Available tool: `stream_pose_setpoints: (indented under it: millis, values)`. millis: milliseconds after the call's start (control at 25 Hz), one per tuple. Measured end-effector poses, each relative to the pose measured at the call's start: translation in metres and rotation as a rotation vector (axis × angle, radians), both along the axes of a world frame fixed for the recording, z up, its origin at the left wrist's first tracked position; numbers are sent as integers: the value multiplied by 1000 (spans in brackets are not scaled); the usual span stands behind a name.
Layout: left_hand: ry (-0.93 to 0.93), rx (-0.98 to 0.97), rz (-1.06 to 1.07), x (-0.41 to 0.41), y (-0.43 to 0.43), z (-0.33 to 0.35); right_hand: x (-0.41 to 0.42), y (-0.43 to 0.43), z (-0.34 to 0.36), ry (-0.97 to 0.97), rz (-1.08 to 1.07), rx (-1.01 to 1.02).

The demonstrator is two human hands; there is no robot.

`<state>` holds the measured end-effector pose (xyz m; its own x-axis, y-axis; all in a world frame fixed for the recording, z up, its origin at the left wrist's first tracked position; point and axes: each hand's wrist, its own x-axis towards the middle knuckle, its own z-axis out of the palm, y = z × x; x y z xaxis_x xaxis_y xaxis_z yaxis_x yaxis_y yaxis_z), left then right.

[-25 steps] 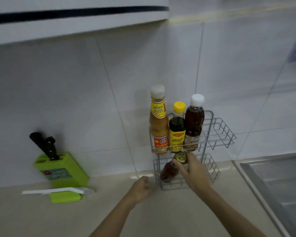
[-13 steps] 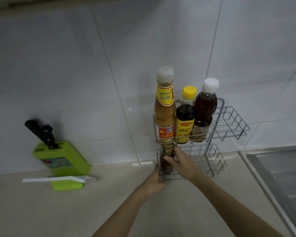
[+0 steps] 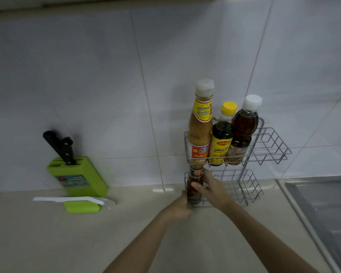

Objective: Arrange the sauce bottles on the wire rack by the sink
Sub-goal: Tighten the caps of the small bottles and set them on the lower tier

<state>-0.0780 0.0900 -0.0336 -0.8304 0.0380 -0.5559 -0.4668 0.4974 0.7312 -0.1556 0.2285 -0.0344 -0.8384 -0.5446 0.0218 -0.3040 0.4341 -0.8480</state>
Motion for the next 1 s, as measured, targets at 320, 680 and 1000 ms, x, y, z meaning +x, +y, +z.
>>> stream_pose_setpoints:
  millis: [320, 680, 1000]
  values:
    - [-36, -335, -200, 36, -23, 46, 16, 12, 7, -36, -152, 5]
    - [-62, -601, -171, 172, -133, 66, 125, -10, 62, 171, -222, -108]
    - [106, -76, 233, 353, -113, -10, 281, -88, 105, 566, 715, 221]
